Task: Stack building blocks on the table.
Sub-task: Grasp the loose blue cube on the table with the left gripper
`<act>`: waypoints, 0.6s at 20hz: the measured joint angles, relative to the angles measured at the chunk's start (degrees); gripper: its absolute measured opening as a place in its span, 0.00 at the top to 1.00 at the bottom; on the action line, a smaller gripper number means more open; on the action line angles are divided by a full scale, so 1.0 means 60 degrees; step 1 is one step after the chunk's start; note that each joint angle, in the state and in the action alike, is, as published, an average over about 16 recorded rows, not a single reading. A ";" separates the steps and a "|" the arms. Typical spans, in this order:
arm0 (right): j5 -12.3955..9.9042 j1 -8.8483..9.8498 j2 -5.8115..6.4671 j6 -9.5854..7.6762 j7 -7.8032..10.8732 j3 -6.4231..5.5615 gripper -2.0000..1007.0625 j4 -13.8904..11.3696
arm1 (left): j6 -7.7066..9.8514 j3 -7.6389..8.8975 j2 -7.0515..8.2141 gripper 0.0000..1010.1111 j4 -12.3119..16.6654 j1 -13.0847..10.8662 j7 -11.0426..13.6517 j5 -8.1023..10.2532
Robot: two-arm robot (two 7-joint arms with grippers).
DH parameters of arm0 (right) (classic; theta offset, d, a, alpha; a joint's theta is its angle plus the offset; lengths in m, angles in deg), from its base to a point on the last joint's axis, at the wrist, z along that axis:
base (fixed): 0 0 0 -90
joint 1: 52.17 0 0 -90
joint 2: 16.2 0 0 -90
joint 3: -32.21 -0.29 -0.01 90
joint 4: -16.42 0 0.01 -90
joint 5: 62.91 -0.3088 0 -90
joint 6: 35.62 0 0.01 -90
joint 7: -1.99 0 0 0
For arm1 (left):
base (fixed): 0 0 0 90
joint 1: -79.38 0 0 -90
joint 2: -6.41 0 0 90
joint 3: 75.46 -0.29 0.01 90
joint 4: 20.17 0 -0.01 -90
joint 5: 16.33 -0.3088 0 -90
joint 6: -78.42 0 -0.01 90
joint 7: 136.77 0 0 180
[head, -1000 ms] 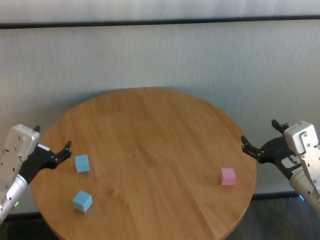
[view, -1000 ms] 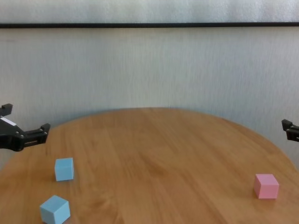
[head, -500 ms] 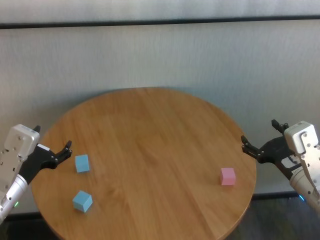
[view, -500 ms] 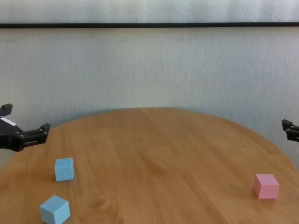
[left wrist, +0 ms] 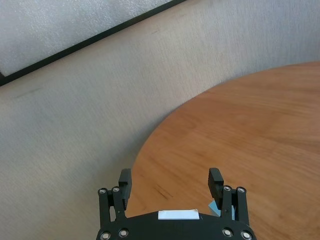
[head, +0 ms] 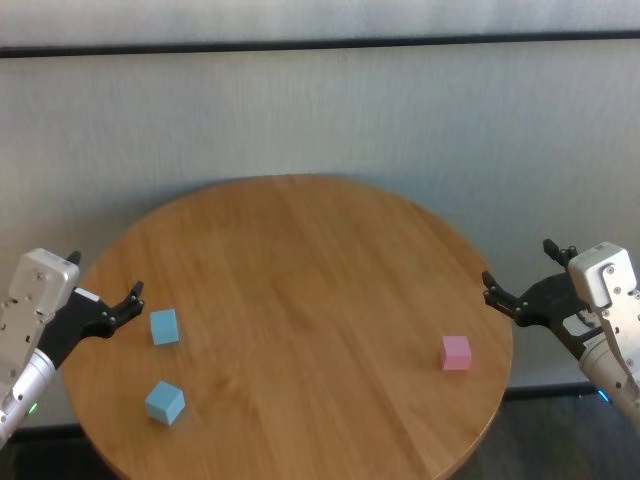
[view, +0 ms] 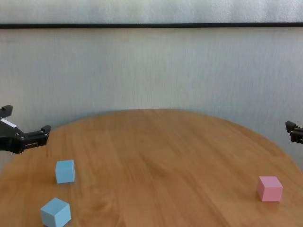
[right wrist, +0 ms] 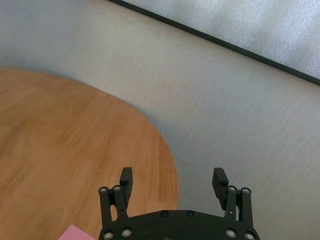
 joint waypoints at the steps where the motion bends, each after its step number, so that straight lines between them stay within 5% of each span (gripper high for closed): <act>1: 0.0000 0.0000 0.0000 0.0000 0.0000 0.0000 0.00 0.0000 | 0.0000 0.0000 0.0000 0.01 0.0000 0.0000 0.0000 0.0000; 8: 0.0000 0.0000 0.0000 0.0000 0.0000 0.0000 0.00 0.0000 | 0.0064 0.0025 0.0011 0.01 0.0029 -0.0013 0.0090 0.0069; 12: 0.0000 0.0000 0.0000 0.0000 0.0000 0.0000 0.00 0.0000 | 0.0421 0.0158 0.0104 0.01 0.0210 -0.0101 0.0366 0.0388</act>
